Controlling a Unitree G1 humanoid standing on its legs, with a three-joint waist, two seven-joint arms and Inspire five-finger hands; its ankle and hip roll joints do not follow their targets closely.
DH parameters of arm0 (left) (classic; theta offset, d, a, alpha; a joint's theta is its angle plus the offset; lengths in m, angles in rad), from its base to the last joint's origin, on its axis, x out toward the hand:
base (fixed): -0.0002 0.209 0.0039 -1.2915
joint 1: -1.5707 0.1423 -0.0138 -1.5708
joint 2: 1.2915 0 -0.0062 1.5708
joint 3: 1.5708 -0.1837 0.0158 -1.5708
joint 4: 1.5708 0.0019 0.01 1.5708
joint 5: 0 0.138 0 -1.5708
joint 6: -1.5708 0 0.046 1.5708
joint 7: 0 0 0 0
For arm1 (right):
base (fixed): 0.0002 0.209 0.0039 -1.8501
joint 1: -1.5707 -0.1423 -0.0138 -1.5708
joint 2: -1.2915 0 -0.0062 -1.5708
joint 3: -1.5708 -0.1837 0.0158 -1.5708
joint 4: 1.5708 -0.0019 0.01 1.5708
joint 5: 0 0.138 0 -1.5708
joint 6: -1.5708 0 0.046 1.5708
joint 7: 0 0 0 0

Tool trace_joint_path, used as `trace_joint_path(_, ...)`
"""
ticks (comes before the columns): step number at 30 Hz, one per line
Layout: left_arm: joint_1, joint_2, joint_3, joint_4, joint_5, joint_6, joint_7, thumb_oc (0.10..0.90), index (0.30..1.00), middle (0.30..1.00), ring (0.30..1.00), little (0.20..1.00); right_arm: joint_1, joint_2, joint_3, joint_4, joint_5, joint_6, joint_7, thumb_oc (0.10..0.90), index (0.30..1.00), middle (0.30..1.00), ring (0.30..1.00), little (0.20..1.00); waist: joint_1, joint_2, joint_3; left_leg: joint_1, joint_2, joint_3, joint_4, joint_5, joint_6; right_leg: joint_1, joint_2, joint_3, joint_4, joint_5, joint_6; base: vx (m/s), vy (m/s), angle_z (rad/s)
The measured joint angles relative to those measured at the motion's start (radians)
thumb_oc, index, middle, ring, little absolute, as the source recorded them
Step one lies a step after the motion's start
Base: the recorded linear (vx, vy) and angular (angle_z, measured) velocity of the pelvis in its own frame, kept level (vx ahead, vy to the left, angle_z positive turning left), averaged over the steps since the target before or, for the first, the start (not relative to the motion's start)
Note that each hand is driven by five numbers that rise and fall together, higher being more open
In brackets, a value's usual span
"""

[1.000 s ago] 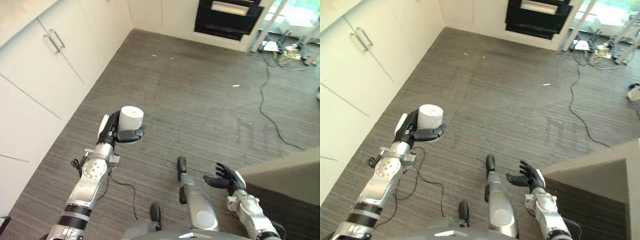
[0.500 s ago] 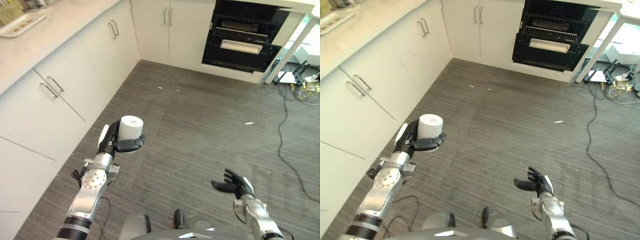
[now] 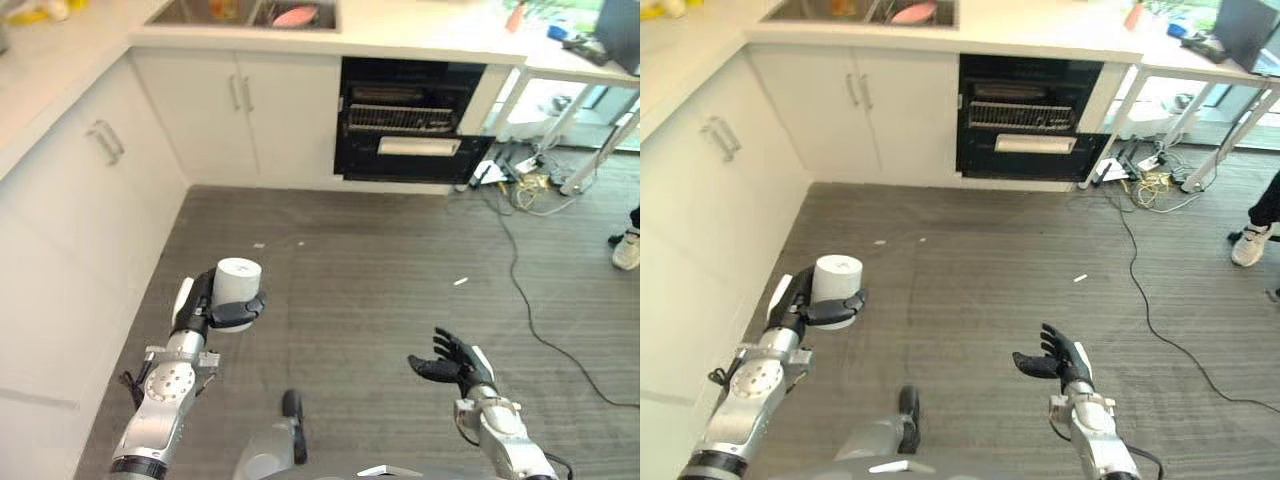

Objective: Place the dishes in the dishwasher.

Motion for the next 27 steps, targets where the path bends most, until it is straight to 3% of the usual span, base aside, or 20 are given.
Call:
trace_joint_path(2,-0.056,-0.011,-0.023,-0.008,0.000,0.000,-0.008,0.400,0.300,0.300,0.300,0.300,-0.004,0.002,-0.001,0.009,-0.001,0.011,0.003,0.800,0.900,0.900,0.900,0.900,-0.009,0.028,0.012,0.039,-0.016,-0.010,-0.017,-0.031,0.028,-0.150,0.016,-0.006,0.277,0.226,0.033,0.40,0.243,0.03)
trace_joint_path(3,-0.072,-0.012,-0.025,-0.014,0.001,-0.001,-0.009,0.400,0.300,0.300,0.300,0.300,-0.007,0.013,-0.006,0.007,-0.001,0.012,0.003,0.800,0.900,0.900,0.900,0.900,-0.013,0.026,0.024,0.074,-0.030,-0.014,-0.034,-0.036,0.036,-0.235,0.019,0.009,0.429,0.271,0.036,0.48,0.285,0.25)
trace_joint_path(4,-0.074,-0.015,-0.026,-0.012,0.002,0.002,-0.006,0.400,0.300,0.300,0.300,0.300,-0.015,0.019,-0.006,0.007,-0.003,0.016,0.003,0.800,0.900,0.900,0.900,0.900,-0.029,0.041,0.037,0.118,-0.041,-0.022,-0.051,-0.059,0.052,-0.305,0.022,-0.010,0.527,0.219,0.008,0.49,0.288,0.05)
trace_joint_path(6,-0.072,-0.031,-0.031,-0.014,0.005,0.006,-0.002,0.400,0.300,0.300,0.300,0.300,-0.031,0.009,-0.007,-0.040,-0.024,0.022,0.004,0.800,0.900,0.900,0.900,0.900,-0.052,0.119,0.082,0.214,-0.020,-0.030,-0.112,-0.082,0.061,-0.483,0.049,-0.116,0.617,0.038,-0.088,0.52,0.209,-0.08)
trace_joint_path(7,-0.072,-0.031,-0.033,-0.020,0.005,0.006,-0.004,0.400,0.300,0.300,0.300,0.300,-0.032,0.003,-0.005,-0.071,-0.038,0.022,0.005,0.800,0.900,0.900,0.900,0.900,-0.060,0.147,0.096,0.253,-0.014,-0.032,-0.150,-0.082,0.059,-0.574,0.070,-0.163,0.566,-0.024,-0.112,0.73,0.101,0.05)
trace_joint_path(9,-0.073,-0.034,-0.029,-0.023,0.012,0.005,-0.002,0.400,0.300,0.300,0.300,0.300,-0.039,0.000,0.009,-0.093,-0.038,0.021,0.009,0.800,0.900,0.900,0.900,0.900,-0.093,0.150,0.108,0.292,-0.017,-0.057,-0.176,-0.103,0.030,-0.670,0.130,-0.199,0.321,-0.057,-0.109,0.56,0.031,0.42)
trace_joint_path(10,-0.084,-0.034,-0.031,-0.023,0.022,0.005,-0.004,0.400,0.300,0.300,0.300,0.300,-0.038,0.001,0.014,-0.106,-0.038,0.021,0.009,0.800,0.900,0.900,0.900,0.900,-0.116,0.113,0.113,0.315,-0.035,-0.069,-0.180,-0.134,0.015,-0.713,0.132,-0.280,-0.033,-0.041,-0.089,0.35,0.009,0.74)
trace_joint_path(12,-0.059,-0.034,-0.035,-0.029,0.040,0.002,-0.013,0.400,0.300,0.300,0.300,0.300,-0.039,-0.007,0.013,-0.097,-0.039,0.022,0.007,0.800,0.900,0.900,0.900,0.900,-0.131,0.069,0.107,0.389,-0.063,-0.069,-0.222,-0.158,0.010,-0.760,0.121,-0.418,-0.236,0.024,-0.111,0.40,-0.002,0.51)
trace_joint_path(14,-0.005,-0.034,-0.038,-0.033,0.043,0.004,-0.015,0.400,0.300,0.300,0.300,0.300,-0.038,-0.024,0.000,-0.096,-0.045,0.022,0.003,0.800,0.900,0.900,0.900,0.900,-0.127,0.075,0.092,0.461,-0.052,-0.056,-0.229,-0.215,-0.027,-0.743,0.120,-0.607,-0.266,0.033,-0.133,0.45,-0.027,0.08)
trace_joint_path(15,0.014,-0.043,-0.047,-0.032,0.044,0.008,-0.017,0.400,0.300,0.300,0.300,0.300,-0.031,-0.030,-0.008,-0.090,-0.047,0.019,0.002,0.800,0.900,0.900,0.900,0.900,-0.110,0.075,0.087,0.507,-0.055,-0.048,-0.227,-0.235,-0.056,-0.712,0.123,-0.630,-0.228,0.043,-0.195,0.56,-0.027,-0.15)
trace_joint_path(16,0.032,-0.057,-0.056,-0.028,0.044,0.010,-0.018,0.400,0.300,0.300,0.300,0.300,-0.019,-0.040,-0.008,-0.068,-0.047,0.012,0.002,0.800,0.900,0.900,0.900,0.900,-0.093,0.073,0.076,0.560,-0.059,-0.053,-0.211,-0.249,-0.080,-0.664,0.126,-0.620,-0.216,0.095,-0.288,0.47,-0.032,-0.25)
trace_joint_path(17,0.044,-0.086,-0.058,-0.020,0.044,0.015,-0.018,0.400,0.300,0.300,0.300,0.300,-0.026,-0.044,-0.008,-0.027,-0.046,0.013,0.003,0.800,0.900,0.900,0.900,0.900,-0.083,0.082,0.071,0.577,-0.041,-0.072,-0.126,-0.267,-0.111,-0.635,0.134,-0.586,-0.178,0.150,-0.347,0.54,-0.104,0.15)
trace_joint_path(18,0.043,-0.105,-0.075,-0.013,0.044,0.024,-0.028,0.400,0.300,0.300,0.300,0.300,-0.006,-0.050,-0.008,-0.017,-0.045,0.014,0.003,0.800,0.900,0.900,0.900,0.900,-0.094,0.092,0.052,0.534,-0.023,-0.110,0.070,-0.263,-0.146,-0.582,0.135,-0.574,-0.158,0.178,-0.369,0.35,-0.088,0.30)
trace_joint_path(19,0.042,-0.109,-0.082,-0.013,0.043,0.022,-0.030,0.400,0.300,0.300,0.300,0.300,0.000,-0.056,-0.008,-0.017,-0.044,0.014,0.003,0.800,0.900,0.900,0.900,0.900,-0.094,0.099,0.043,0.507,-0.010,-0.103,0.165,-0.244,-0.175,-0.555,0.142,-0.574,-0.163,0.165,-0.396,0.32,-0.105,0.44)
trace_joint_path(20,0.030,-0.110,-0.087,-0.015,0.042,0.018,-0.030,0.400,0.300,0.300,0.300,0.300,-0.008,-0.064,-0.008,-0.017,-0.043,0.013,0.003,0.800,0.900,0.900,0.900,0.900,-0.097,0.106,0.038,0.413,0.018,-0.094,0.394,-0.198,-0.255,-0.517,0.151,-0.572,-0.169,0.135,-0.416,0.30,-0.067,-0.08)
trace_joint_path(21,0.003,-0.105,-0.086,-0.017,0.042,0.012,-0.025,0.400,0.300,0.300,0.300,0.300,-0.032,-0.076,-0.008,-0.019,-0.042,0.010,0.001,0.800,0.900,0.900,0.900,0.900,-0.092,0.105,0.037,0.291,0.046,-0.078,0.578,-0.188,-0.282,-0.462,0.167,-0.553,-0.200,0.118,-0.408,0.29,-0.064,-0.23)
trace_joint_path(23,-0.030,-0.098,-0.087,-0.017,0.040,0.008,-0.024,0.400,0.300,0.300,0.300,0.300,-0.060,-0.087,-0.009,-0.020,-0.041,0.006,-0.011,0.800,0.900,0.900,0.900,0.900,-0.091,0.090,0.044,0.176,0.074,-0.055,0.682,-0.191,-0.268,-0.394,0.177,-0.530,-0.249,0.105,-0.404,0.29,0.030,-0.34)
trace_joint_path(24,-0.044,-0.097,-0.086,-0.017,0.039,0.006,-0.022,0.400,0.300,0.300,0.300,0.300,-0.071,-0.087,-0.010,-0.021,-0.041,0.006,-0.020,0.800,0.900,0.900,0.900,0.900,-0.080,0.073,0.051,0.142,0.091,-0.022,0.674,-0.199,-0.254,-0.355,0.178,-0.510,-0.269,0.104,-0.403,0.46,0.189,-0.42)
trace_joint_path(25,-0.059,-0.097,-0.087,-0.016,0.039,0.001,-0.020,0.400,0.300,0.300,0.300,0.300,-0.079,-0.088,-0.013,-0.031,-0.042,0.003,-0.039,0.800,0.900,0.900,0.900,0.900,-0.086,0.046,0.057,0.066,0.121,-0.011,0.556,-0.213,-0.224,-0.271,0.180,-0.483,-0.318,0.086,-0.371,0.44,0.247,-0.55)
trace_joint_path(27,-0.059,-0.094,-0.087,-0.016,0.039,-0.009,-0.016,0.400,0.300,0.300,0.300,0.300,-0.078,-0.094,-0.008,-0.051,-0.042,0.002,-0.048,0.800,0.900,0.900,0.900,0.900,-0.077,0.033,0.051,0.047,0.136,-0.017,0.309,-0.195,-0.185,-0.228,0.189,-0.444,-0.361,0.081,-0.364,0.27,0.179,-0.77)
